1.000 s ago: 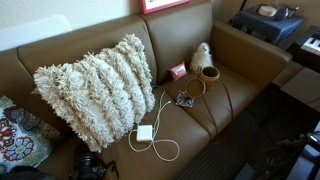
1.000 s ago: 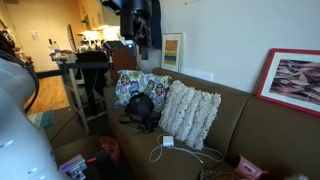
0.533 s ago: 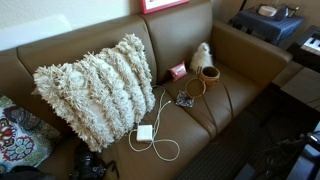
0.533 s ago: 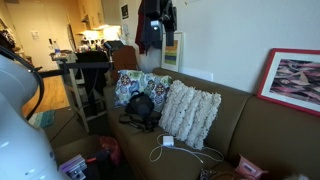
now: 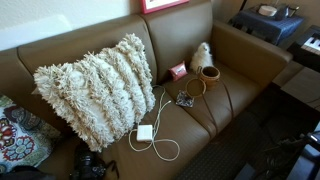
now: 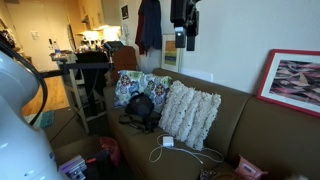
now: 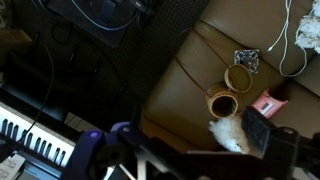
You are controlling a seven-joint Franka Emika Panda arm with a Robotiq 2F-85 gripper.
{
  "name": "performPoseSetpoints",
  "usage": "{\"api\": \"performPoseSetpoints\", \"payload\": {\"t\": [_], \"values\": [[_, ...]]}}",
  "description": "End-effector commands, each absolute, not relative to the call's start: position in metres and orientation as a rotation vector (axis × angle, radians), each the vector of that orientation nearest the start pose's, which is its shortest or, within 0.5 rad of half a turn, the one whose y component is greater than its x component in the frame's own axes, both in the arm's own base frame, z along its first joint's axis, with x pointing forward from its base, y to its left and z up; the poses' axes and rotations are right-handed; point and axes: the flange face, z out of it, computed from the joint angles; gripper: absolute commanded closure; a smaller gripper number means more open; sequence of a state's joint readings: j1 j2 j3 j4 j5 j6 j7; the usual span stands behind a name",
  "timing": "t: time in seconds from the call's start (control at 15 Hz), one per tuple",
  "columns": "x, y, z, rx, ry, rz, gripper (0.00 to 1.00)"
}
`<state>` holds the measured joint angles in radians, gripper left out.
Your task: Move the brown bag to the left
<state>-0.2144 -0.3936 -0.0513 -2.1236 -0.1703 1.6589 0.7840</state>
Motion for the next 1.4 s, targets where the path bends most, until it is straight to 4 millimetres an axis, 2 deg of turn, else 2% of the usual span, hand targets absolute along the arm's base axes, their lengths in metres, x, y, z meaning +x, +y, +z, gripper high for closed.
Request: {"api": "performPoseSetpoints", "payload": {"t": [0.0,0.13,0.27,0.4,0.67,0.87,1.07,1.13,1.33], "values": [[0.459,-0.159,0.558,-2.836,1.683,0.138,0.00],[0.486,-0.158,0.563,-2.831,1.656,0.138,0.00],[0.511,-0.148,0.576,-2.831,1.629,0.114,0.00],[0.530,-0.130,0.598,-2.840,1.581,0.063,0.00],[0.552,-0.091,0.658,-2.840,1.473,-0.072,0.00],[0.562,-0.079,0.686,-2.836,1.436,-0.136,0.00],[0.571,-0.084,0.684,-2.834,1.442,-0.134,0.00],[0.575,-0.089,0.675,-2.840,1.474,-0.098,0.00],[0.585,-0.102,0.629,-2.881,1.573,0.131,0.00]]}}
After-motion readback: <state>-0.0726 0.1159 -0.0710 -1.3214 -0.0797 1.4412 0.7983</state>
